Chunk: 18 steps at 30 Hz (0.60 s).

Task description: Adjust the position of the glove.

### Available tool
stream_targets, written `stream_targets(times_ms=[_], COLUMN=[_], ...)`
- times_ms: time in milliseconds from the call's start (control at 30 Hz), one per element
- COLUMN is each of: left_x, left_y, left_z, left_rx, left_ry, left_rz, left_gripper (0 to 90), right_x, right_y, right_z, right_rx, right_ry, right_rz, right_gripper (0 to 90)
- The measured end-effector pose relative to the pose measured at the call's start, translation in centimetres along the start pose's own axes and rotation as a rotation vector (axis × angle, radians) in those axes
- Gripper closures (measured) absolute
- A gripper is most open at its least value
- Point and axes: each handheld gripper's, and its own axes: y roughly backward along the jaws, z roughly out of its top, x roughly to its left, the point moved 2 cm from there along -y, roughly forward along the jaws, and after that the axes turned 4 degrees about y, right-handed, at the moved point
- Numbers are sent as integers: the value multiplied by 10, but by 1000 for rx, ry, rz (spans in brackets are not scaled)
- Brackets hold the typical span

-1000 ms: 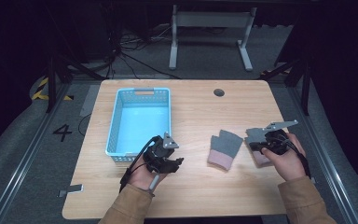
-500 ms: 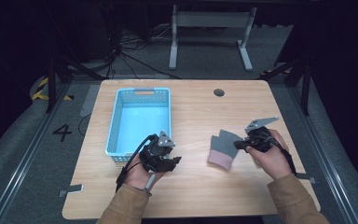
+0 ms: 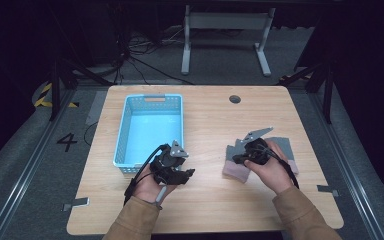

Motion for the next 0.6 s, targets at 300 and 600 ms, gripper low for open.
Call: stream_targets(times_ms=[300,600], left_x=[-1,-1], left_y=[-1,-1], left_z=[-2,-6], left_rx=[14,19], left_ry=[-8,1], left_rz=[-1,7], left_gripper=[512,509], right_x=[20,28], right_y=[-27,-33], right_z=[4,10], right_rx=[22,11], right_ry=[84,114], right_rz=[31,38], right_gripper=[900,900])
